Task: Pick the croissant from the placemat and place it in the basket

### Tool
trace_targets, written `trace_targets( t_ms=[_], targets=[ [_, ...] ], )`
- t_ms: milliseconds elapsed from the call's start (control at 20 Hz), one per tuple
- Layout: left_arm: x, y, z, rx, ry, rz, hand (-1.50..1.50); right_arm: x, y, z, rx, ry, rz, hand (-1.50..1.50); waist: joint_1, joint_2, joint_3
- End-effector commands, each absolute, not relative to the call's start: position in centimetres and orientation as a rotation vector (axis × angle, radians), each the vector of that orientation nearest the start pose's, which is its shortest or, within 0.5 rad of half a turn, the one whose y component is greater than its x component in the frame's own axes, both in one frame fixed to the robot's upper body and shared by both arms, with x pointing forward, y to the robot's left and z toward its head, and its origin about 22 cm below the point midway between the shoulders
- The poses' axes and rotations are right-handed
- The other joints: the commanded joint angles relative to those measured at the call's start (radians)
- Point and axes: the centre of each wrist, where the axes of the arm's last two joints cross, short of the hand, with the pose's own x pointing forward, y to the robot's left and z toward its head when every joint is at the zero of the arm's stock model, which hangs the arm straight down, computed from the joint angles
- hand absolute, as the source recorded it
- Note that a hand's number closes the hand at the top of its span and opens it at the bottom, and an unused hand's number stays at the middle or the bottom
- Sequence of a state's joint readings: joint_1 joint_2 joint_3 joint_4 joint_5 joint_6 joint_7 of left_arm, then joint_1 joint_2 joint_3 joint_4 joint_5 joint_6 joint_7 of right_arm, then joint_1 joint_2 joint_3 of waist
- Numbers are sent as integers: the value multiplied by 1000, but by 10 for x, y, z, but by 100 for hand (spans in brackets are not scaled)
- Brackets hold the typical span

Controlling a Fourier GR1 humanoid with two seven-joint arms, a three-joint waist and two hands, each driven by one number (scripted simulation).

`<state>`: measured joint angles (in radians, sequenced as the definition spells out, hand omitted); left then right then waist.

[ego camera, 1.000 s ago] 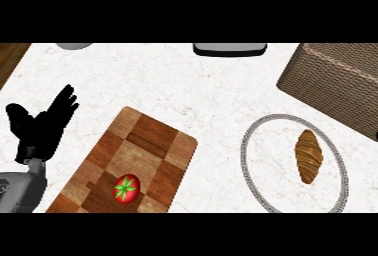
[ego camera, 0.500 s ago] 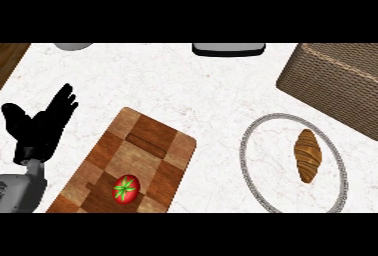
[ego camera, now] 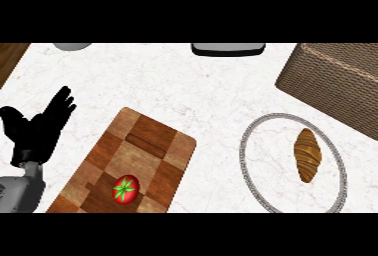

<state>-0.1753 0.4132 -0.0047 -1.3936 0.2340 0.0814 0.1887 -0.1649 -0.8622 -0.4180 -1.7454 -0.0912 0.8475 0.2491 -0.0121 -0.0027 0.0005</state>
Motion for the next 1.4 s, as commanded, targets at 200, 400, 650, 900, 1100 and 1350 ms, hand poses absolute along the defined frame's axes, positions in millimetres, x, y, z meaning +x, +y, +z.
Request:
trace_targets(
  t_ms=[200, 400, 650, 900, 1100, 1350],
  targets=[
    [289, 335, 37, 196, -1403, -51, 0, 233, -412, 166, -467, -1423, 992, -150, 13, 5, 1],
    [297, 320, 32, 192, -1386, -72, 0, 251, -399, 124, -472, -1467, 973, -150, 19, 6, 1],
    [279, 309, 26, 173, -1384, -62, 0, 254, -378, 81, -403, -1511, 840, -150, 18, 3, 0],
    [295, 308, 43, 185, -1390, -74, 0, 266, -362, 60, -443, -1436, 923, -150, 12, 3, 0],
    [295, 323, 45, 190, -1391, -83, 0, 287, -347, 52, -446, -1366, 983, -150, 15, 3, 0],
    [283, 318, 35, 196, -1381, -77, 0, 271, -390, 36, -448, -1305, 1007, -150, 13, 3, 0]
  ],
)
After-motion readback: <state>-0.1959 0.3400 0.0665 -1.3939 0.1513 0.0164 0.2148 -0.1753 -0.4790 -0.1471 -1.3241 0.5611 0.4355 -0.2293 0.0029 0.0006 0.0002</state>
